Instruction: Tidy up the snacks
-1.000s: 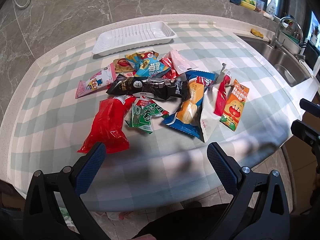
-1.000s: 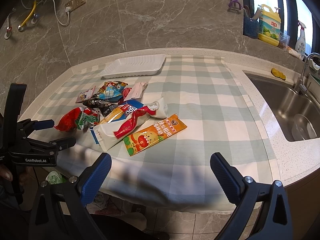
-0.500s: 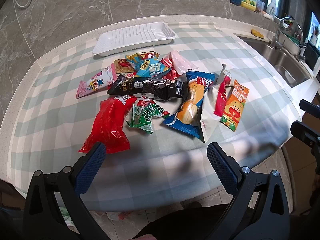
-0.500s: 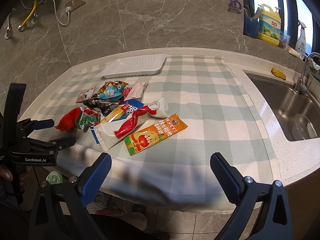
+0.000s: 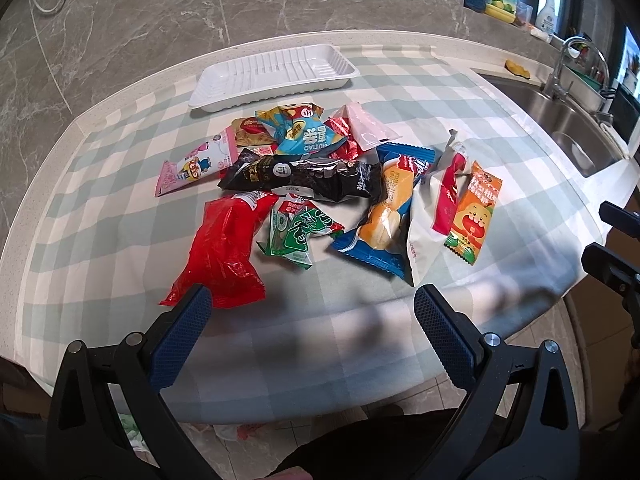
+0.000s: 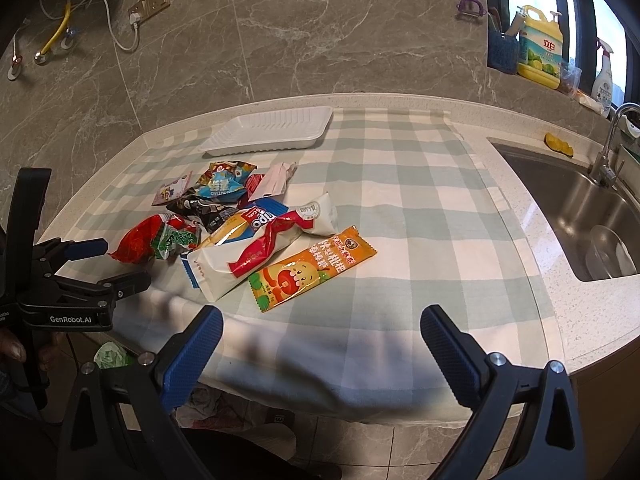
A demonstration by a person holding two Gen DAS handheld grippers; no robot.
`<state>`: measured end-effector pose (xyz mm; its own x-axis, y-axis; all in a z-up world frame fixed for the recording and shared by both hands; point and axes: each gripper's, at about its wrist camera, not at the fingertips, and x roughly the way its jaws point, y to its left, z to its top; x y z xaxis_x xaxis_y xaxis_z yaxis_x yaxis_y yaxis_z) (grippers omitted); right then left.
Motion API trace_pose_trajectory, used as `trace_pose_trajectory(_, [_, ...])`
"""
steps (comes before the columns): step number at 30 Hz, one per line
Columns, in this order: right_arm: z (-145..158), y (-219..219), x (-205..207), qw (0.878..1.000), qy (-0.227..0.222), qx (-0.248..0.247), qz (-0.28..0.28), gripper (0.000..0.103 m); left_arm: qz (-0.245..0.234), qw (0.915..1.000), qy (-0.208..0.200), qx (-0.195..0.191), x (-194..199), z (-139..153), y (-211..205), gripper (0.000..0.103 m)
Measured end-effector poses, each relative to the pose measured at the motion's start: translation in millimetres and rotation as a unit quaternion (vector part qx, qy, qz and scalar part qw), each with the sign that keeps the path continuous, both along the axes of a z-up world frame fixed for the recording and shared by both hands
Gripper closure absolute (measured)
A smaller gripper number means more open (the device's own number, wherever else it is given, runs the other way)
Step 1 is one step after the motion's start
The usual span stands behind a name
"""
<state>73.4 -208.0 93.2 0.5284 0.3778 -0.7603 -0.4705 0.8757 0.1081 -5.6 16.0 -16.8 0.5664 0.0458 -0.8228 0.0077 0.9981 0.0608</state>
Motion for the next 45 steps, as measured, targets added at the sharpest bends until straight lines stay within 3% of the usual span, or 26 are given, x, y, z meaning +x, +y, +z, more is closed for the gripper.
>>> trace_pose_trajectory(22, [-16.8, 25.6, 20.3, 0.998, 0.055, -0.006, -0.006, 0.002, 0.038, 0.9992, 0.007, -0.003, 20.2, -6.9, 39.4, 0.001])
trace_pose_trajectory(33, [-39.2, 40.5, 60.7, 0.991, 0.127, 0.008, -0.051, 0.002, 0.052, 0.9984, 0.019, -0.011, 54.5, -16.0, 68.0, 0.001])
trace_pose_trajectory(45, [-70.2, 64.6, 97.9, 0.976, 0.192, -0.039, -0.097, 0.021, 0.055, 0.9966, 0.054, -0.029, 93.4, -43.3, 94.9, 0.001])
